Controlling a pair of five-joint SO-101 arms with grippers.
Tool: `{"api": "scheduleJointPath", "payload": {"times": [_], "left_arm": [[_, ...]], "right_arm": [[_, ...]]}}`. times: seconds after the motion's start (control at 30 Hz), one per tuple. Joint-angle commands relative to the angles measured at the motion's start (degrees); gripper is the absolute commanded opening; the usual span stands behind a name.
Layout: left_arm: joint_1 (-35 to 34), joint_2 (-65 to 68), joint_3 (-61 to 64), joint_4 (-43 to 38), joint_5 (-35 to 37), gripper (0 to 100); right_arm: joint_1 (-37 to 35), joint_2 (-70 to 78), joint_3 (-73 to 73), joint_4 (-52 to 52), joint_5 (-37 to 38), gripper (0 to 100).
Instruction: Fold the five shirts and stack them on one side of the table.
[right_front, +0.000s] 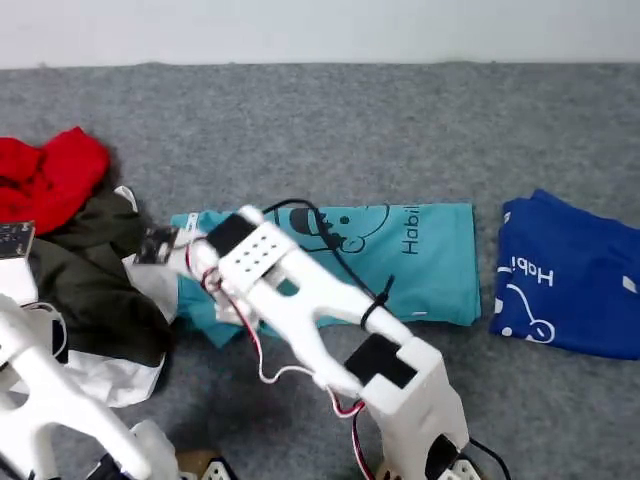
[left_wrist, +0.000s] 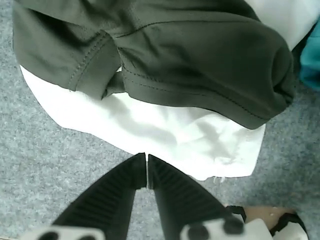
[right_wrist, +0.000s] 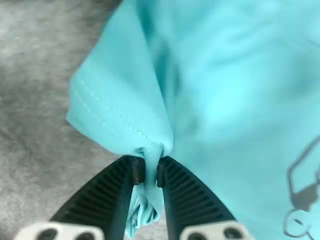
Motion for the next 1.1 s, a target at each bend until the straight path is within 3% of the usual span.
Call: {"api": "scheduleJointPath", "payload": {"times": [0.0, 0.23, 0.43, 0.5, 0.6, 0.7, 0.93, 1.07], "left_arm": [[0.18, -1.67, -0.66, -1.05, -0.53, 1], [0.18, -1.67, -0.66, -1.05, -0.53, 1], [0.18, -1.67, -0.31, -1.05, -0.53, 1], [0.18, -1.67, -0.22, -1.05, -0.53, 1], [0.18, -1.67, -0.22, -0.97, -0.53, 1], [0.18, -1.67, -0.22, -0.88, -0.53, 1], [0.18, -1.76, -0.40, -0.70, -0.53, 1], [0.18, -1.76, -0.22, -0.62, -0.53, 1]], "right_arm": [[3.21, -3.82, -3.87, -1.19, 1.49, 1.0], [8.04, -0.57, -3.96, -7.60, 2.37, 2.0], [11.03, 3.56, -4.04, -11.56, 1.93, 18.8], [11.65, 3.82, -4.04, -12.70, 0.44, 20.2], [12.35, 3.30, -4.75, -12.97, -1.23, 20.2], [12.26, 2.95, -10.73, -6.02, -2.90, 19.1], [7.08, 3.03, -21.45, 7.96, -3.60, 0.4], [4.62, 5.14, -21.27, 7.43, -3.78, 1.4]]}}
